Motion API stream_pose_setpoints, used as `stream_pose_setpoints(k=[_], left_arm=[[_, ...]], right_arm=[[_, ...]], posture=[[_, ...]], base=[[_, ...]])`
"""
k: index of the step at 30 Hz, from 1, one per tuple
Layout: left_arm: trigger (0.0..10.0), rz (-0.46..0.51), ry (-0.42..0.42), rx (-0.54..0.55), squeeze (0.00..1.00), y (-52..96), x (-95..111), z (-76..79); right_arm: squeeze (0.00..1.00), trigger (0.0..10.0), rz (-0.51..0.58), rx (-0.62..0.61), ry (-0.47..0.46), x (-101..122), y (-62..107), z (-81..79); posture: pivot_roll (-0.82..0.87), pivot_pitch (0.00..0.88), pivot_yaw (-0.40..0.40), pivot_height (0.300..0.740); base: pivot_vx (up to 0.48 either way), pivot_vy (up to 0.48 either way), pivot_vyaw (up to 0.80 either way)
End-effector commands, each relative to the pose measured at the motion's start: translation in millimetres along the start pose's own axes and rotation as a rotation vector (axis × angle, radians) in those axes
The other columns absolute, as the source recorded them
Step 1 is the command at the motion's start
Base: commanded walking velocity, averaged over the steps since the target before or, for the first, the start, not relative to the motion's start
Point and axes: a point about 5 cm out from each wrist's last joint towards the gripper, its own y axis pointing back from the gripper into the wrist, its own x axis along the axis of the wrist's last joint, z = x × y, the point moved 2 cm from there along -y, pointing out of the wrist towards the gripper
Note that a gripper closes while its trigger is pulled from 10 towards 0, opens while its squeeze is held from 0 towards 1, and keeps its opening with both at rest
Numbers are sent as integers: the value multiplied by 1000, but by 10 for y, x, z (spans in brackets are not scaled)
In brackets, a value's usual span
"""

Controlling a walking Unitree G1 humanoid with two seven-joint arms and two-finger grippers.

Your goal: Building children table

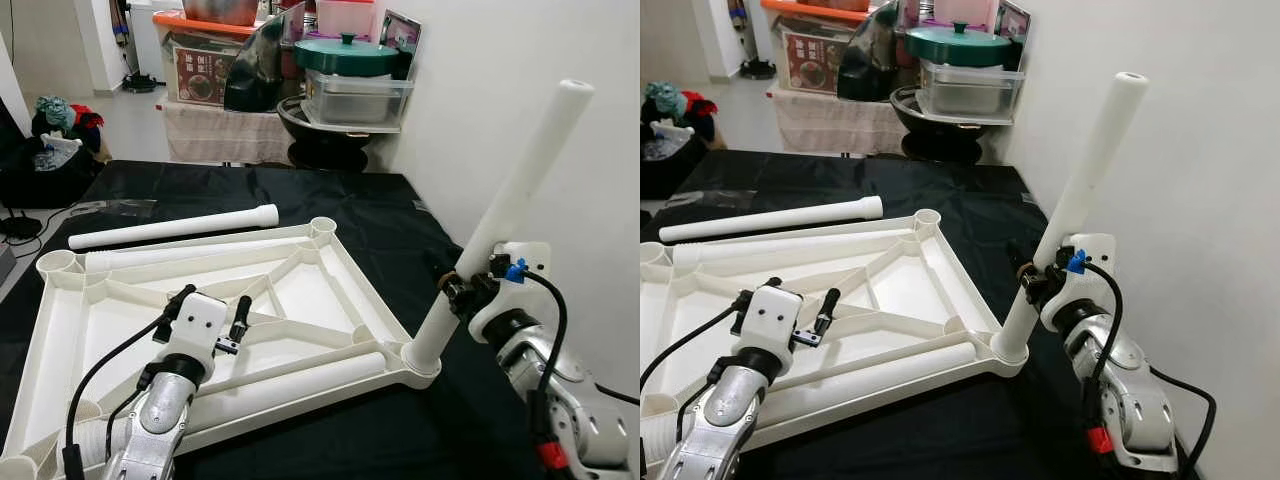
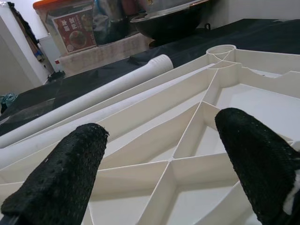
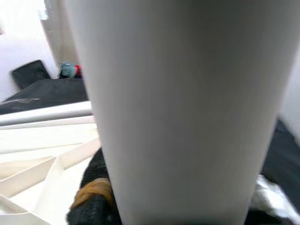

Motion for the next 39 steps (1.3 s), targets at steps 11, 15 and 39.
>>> stream_pose_setpoints(k=[11,15,39], left_arm=[[10000,6,12,-12,0,37,7,115],[10000,6,13,-15,0,41,5,126],[10000,2,8,-23,0,15,-5,95]], right_arm=[[0,10000,-18,481,-9,-28,267,-467],[0,10000,13,640,31,88,410,-540],[0,0,-66,960,59,74,875,-658]], posture=[[98,0,-94,740],[98,0,-93,740],[79,0,-85,740]], base=[[0,0,0],[0,0,0],[0,0,0]])
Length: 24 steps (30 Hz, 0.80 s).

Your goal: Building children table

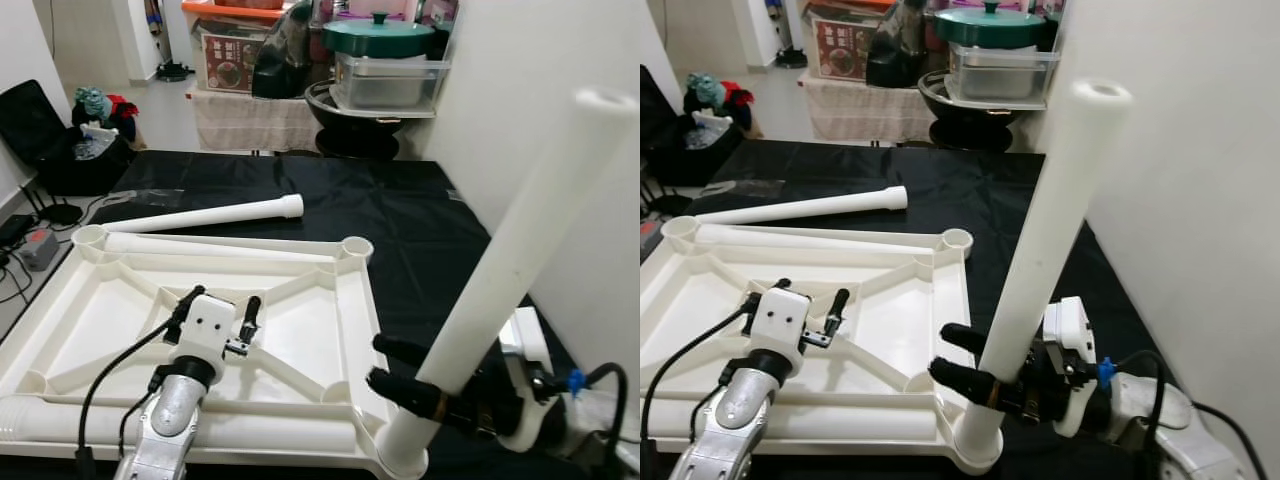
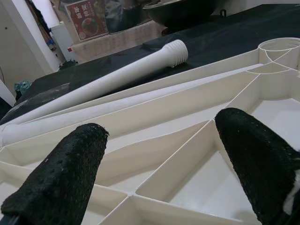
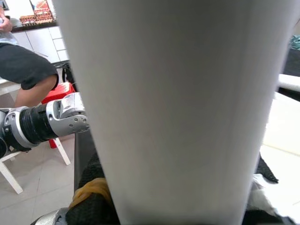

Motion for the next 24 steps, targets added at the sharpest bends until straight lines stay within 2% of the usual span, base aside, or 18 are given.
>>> stream_pose_setpoints(k=[1,3,7,14,15,16,17,18,19,20,21,23,24], left_arm=[[10000,-7,-14,-13,0,-3,-24,9],[10000,-7,-12,-12,0,-6,-26,11],[10000,-8,-10,-11,0,-5,-29,13],[10000,-8,-7,-16,0,-3,-31,32],[10000,-8,-7,-17,0,-3,-32,36],[10000,-8,-6,-18,0,-6,-32,42],[10000,-8,-6,-18,0,-6,-32,42],[10000,-8,-5,-21,0,-9,-33,48],[10000,-8,-5,-21,0,-9,-33,48],[10000,-8,-4,-23,0,-13,-33,52],[10000,-8,-4,-23,0,-13,-33,52],[10000,-8,-3,-27,0,-26,-33,51],[10000,-7,-3,-27,0,-31,-33,47]], right_arm=[[0,0,26,1,-28,4,-6,25],[0,0,54,-67,-27,11,-13,115],[0,0,74,-100,-32,12,-16,134],[0,0,57,-172,-24,-57,170,179],[0,0,51,-191,-22,-65,215,202],[0,0,40,-221,-11,-62,328,247],[0,0,40,-221,-11,-62,328,247],[0,0,23,-253,5,-58,447,294],[0,0,23,-253,5,-58,447,294],[0,0,-1,-287,19,-55,588,356],[0,0,-1,-287,19,-55,588,356],[0,0,-41,-323,29,-32,824,460],[0,0,-50,-328,30,-19,884,485]], posture=[[77,0,-87,740],[75,0,-90,740],[73,0,-88,740],[60,0,-77,740],[60,0,-77,740],[55,0,-74,740],[55,0,-74,740],[55,0,-74,740],[55,0,-74,740],[48,0,-68,740],[48,0,-68,740],[50,0,-67,740],[50,0,-67,740]], base=[[0,0,0],[0,0,0],[0,0,0],[0,0,0],[0,0,0],[0,0,0],[0,0,0],[0,0,0],[0,0,0],[0,0,0],[0,0,0],[0,0,0],[0,0,0]])
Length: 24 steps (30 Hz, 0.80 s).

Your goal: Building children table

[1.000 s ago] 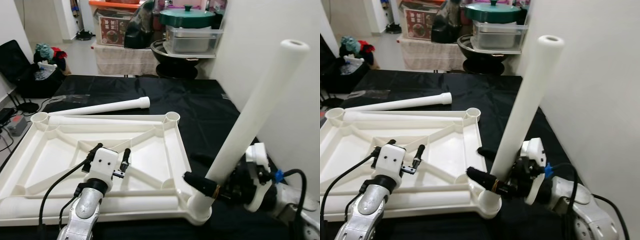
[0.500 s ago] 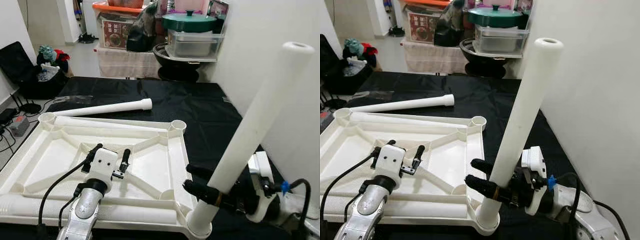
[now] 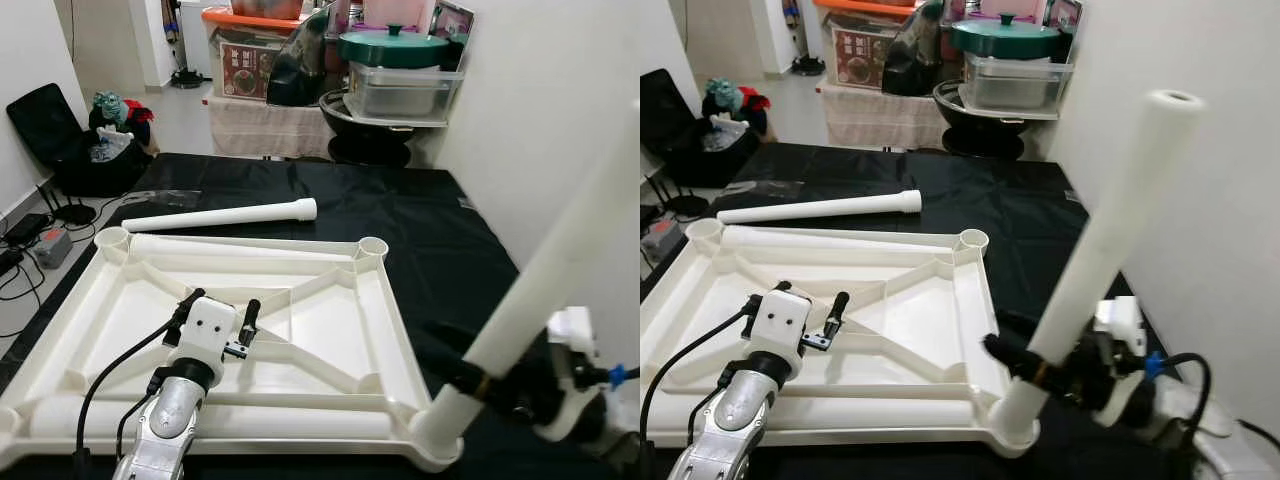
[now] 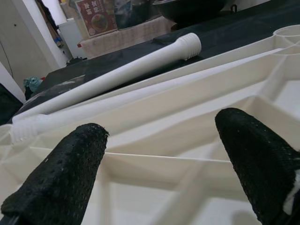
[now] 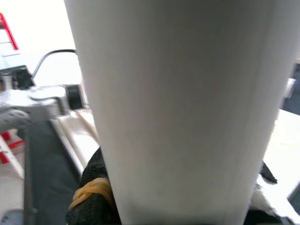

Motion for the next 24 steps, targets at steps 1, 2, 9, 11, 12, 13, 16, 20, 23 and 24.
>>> stream_pose_setpoints(k=[1,2,9,11,12,13,16,20,23,24], left_arm=[[10000,5,-5,-17,0,-22,-1,23],[10000,5,-5,-17,0,-22,-1,23],[10000,4,-11,-10,0,-23,-10,-17],[10000,4,-11,-10,0,-23,-10,-17],[10000,4,-11,-11,0,-24,-12,-16],[10000,4,-11,-11,0,-24,-12,-16],[10000,2,-12,-15,0,-18,-13,-6],[10000,1,-10,-22,0,-12,-14,11],[10000,1,-10,-22,0,-12,-14,11],[10000,0,-9,-24,0,-11,-13,21]], right_arm=[[0,0,-47,-35,-5,-7,160,103],[0,0,-47,-35,-5,-7,160,103],[0,0,-105,-58,-9,-76,276,203],[0,0,-105,-58,-9,-76,276,203],[0,0,-112,-86,-13,-105,345,253],[0,0,-112,-86,-13,-105,345,253],[0,0,-131,-166,-26,-176,510,344],[0,0,-162,-288,-58,-302,737,435],[0,0,-162,-288,-58,-302,737,435],[0,0,-178,-345,-80,-384,862,474]], posture=[[53,0,-69,740],[53,0,-69,740],[56,0,-68,740],[56,0,-68,740],[56,0,-68,740],[56,0,-68,740],[44,0,-57,740],[39,0,-55,740],[39,0,-55,740],[40,0,-58,740]], base=[[0,0,0],[0,0,0],[0,0,0],[0,0,0],[0,0,0],[0,0,0],[0,0,0],[0,0,0],[0,0,0],[0,0,0]])
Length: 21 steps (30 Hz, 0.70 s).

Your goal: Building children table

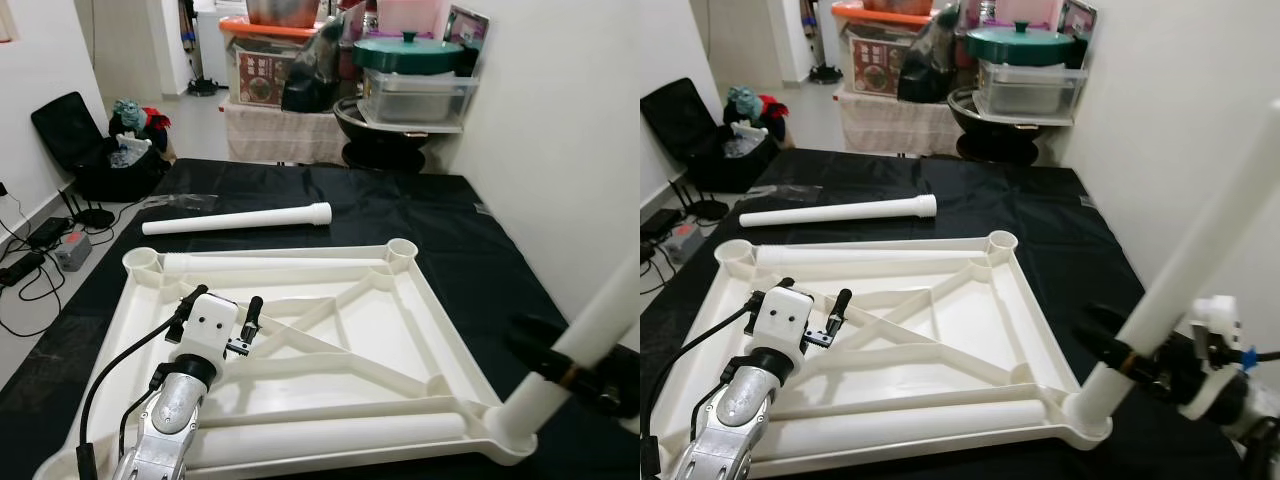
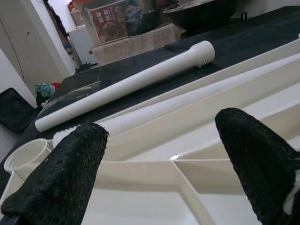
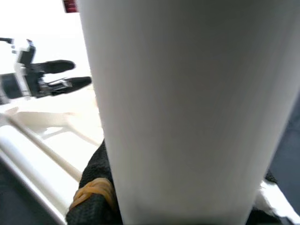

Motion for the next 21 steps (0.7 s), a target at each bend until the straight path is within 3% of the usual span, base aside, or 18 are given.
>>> stream_pose_setpoints(k=[1,2,7,16,17,21], left_arm=[[10000,-15,-6,-17,0,10,-42,24],[10000,-15,-5,-17,0,11,-42,28],[10000,-15,-3,-17,0,12,-42,31],[10000,-14,-3,-17,0,10,-46,20],[10000,-13,-3,-17,0,9,-46,20],[10000,-12,-3,-16,0,5,-45,21]], right_arm=[[0,0,-151,-115,-43,-240,202,110],[0,0,-168,-162,-59,-312,294,158],[0,0,-185,-236,-74,-398,405,211],[0,0,-184,-281,-81,-481,373,207],[0,10000,-184,-277,-79,-496,328,199],[0,10000,-171,-316,-61,-524,213,249]], posture=[[40,0,-58,740],[40,0,-58,740],[36,0,-56,740],[36,0,-54,740],[37,0,-51,740],[43,0,-55,740]], base=[[0,0,0],[0,0,0],[0,0,0],[0,0,0],[0,0,0],[0,0,0]])
